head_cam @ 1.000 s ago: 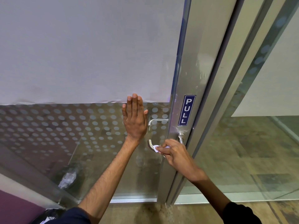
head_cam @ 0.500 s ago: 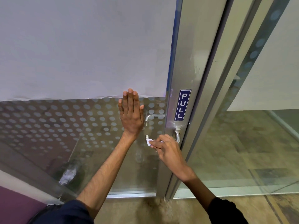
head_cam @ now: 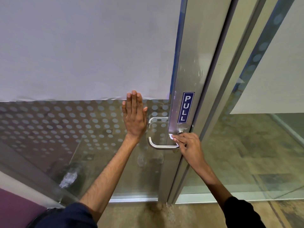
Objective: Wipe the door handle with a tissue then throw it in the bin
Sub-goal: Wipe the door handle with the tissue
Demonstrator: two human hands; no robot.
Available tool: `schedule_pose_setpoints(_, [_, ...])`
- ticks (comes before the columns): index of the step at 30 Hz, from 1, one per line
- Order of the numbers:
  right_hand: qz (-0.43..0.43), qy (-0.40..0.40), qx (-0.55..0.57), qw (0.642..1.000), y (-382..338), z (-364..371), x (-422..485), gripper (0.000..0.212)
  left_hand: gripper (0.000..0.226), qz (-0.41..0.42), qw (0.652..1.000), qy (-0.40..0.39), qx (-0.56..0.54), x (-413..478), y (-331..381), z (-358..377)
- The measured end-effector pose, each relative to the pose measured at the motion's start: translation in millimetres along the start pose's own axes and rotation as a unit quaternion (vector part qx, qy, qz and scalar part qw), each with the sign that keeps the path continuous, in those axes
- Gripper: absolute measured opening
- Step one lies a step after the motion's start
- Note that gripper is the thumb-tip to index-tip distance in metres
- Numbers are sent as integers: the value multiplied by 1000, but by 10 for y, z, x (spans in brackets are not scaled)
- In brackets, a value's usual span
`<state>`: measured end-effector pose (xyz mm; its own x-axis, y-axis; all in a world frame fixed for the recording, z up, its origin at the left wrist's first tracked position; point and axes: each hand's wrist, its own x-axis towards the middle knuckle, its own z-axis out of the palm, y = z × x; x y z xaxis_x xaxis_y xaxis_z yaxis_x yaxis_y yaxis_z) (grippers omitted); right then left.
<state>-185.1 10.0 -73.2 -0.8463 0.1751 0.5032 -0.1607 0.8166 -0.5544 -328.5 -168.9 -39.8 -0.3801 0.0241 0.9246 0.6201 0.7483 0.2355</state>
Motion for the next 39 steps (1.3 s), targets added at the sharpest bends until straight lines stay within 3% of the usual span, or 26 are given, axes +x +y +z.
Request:
schedule_pose_setpoints(5, [11,18,-21,1000,-8,51,-303,28,55,0,1000,5,2,3,-20,32])
schedule_pose_setpoints(10, [-31,8,-38,999,-302,230,-346,41,55,1,1000,8,2,-4,-33,56])
schedule_pose_setpoints(16, [-23,-28,-41,999,-772,509,-84,14,55,-3,1000,4,5,-11,-32,59])
schedule_pose_setpoints(20, [51,-55,-45,996,-849,567,17,20,55,-4,1000,3,7,-9,-12,37])
schedule_pose_setpoints(25, [70,-37,-28,996,-921,598,43,19,55,-3,1000,3,10,-4,-1,24])
schedule_pose_setpoints(30, [-29,-60,-15,998,-744,490,-114,8,55,-7,1000,3,8,-13,-10,26])
schedule_pose_setpoints(35, [-158,-98,14,982,-282,128,-87,16,56,-7,1000,1,8,4,-9,15])
schedule_pose_setpoints(39, [-142,-82,10,986,70,-107,-114,26,56,-3,1000,8,17,-35,-39,66])
